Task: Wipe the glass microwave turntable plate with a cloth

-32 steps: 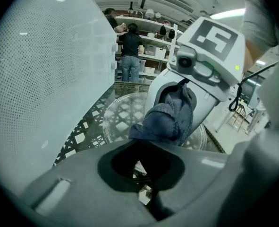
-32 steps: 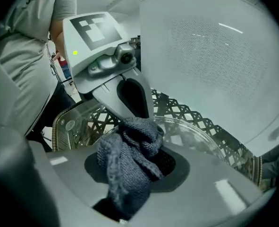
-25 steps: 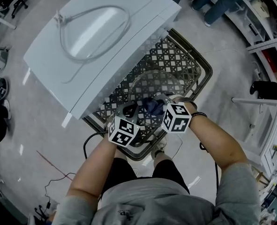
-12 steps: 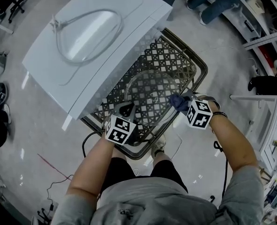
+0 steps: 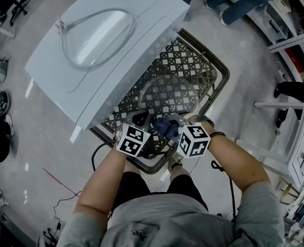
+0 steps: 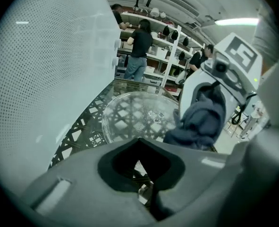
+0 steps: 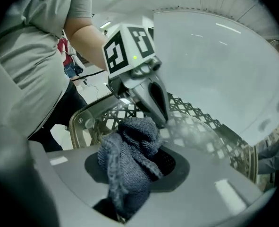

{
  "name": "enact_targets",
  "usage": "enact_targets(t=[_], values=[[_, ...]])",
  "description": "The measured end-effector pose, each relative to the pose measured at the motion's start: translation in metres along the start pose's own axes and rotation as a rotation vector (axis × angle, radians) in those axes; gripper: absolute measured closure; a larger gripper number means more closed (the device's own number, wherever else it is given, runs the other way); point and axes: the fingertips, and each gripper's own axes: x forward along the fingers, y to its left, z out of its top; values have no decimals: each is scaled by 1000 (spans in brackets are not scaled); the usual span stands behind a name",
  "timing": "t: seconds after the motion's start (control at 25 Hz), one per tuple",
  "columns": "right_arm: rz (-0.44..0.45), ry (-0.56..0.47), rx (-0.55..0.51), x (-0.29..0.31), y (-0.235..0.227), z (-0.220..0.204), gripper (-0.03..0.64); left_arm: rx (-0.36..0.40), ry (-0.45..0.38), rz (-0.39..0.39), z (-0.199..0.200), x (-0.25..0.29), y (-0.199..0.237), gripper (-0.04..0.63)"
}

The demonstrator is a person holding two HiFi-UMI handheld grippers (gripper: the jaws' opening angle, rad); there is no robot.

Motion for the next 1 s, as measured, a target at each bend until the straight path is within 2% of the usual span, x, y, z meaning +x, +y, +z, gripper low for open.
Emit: enact_targets(t=[0.12,0.28,0.52,0.76,1.0], values=[[32,-29,-54,26,14,25,471,-11,6,-11,0,-1,-1,597],[34,-32,-79,45,13,38,471,-10,5,-16,2,-1,0,597],[63,-19,-2,42,10,28,470,20,7,-22,0,0,-1,597],[38,62,43,17,0,-15,471,24,14,-31,-1,0,-1,597],[32,217,55,-25,-2,-83,472,22,14,-34,-1,0,-1,597]])
